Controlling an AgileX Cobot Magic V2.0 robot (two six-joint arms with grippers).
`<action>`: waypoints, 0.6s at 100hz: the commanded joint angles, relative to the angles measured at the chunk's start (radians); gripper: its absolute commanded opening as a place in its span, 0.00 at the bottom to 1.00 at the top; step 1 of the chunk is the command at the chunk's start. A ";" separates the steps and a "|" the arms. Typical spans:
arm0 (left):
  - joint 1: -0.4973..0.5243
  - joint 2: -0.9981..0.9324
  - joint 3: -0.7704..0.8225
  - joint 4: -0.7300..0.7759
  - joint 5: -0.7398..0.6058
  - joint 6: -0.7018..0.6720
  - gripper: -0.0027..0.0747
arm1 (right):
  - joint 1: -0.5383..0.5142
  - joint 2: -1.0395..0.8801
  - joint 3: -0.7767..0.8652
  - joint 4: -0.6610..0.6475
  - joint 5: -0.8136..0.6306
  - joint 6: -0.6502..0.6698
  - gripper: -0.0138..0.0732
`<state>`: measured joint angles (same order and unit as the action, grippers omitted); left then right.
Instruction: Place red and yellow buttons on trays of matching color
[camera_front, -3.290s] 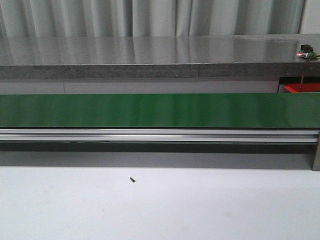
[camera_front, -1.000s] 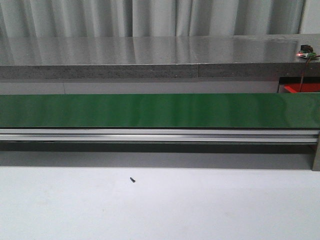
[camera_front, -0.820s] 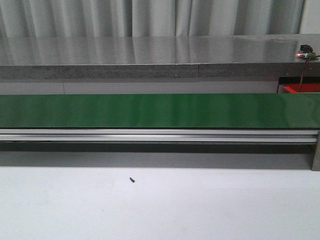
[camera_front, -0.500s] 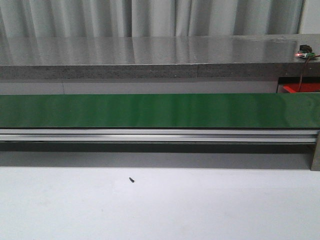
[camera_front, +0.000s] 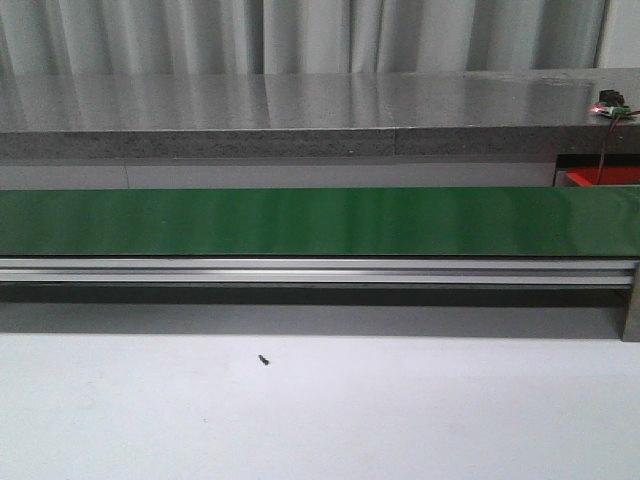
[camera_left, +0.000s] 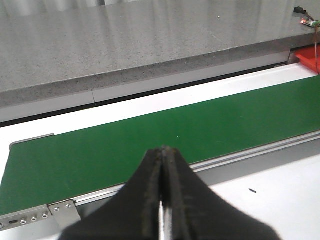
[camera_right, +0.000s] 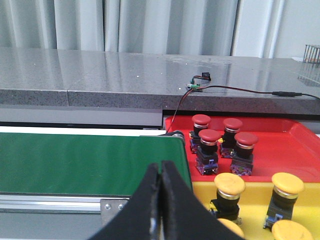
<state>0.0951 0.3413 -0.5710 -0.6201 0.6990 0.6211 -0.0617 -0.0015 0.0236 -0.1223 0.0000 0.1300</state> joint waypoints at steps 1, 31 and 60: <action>-0.008 0.009 -0.028 -0.040 -0.069 -0.001 0.01 | 0.002 -0.024 -0.013 -0.009 -0.049 0.003 0.02; -0.008 0.009 -0.028 -0.040 -0.069 -0.001 0.01 | 0.005 -0.027 -0.013 -0.002 -0.006 0.003 0.02; -0.008 0.009 -0.028 -0.040 -0.069 -0.001 0.01 | 0.005 -0.027 -0.013 -0.003 -0.037 0.003 0.02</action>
<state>0.0951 0.3413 -0.5710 -0.6217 0.6990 0.6211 -0.0593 -0.0104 0.0285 -0.1223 0.0497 0.1316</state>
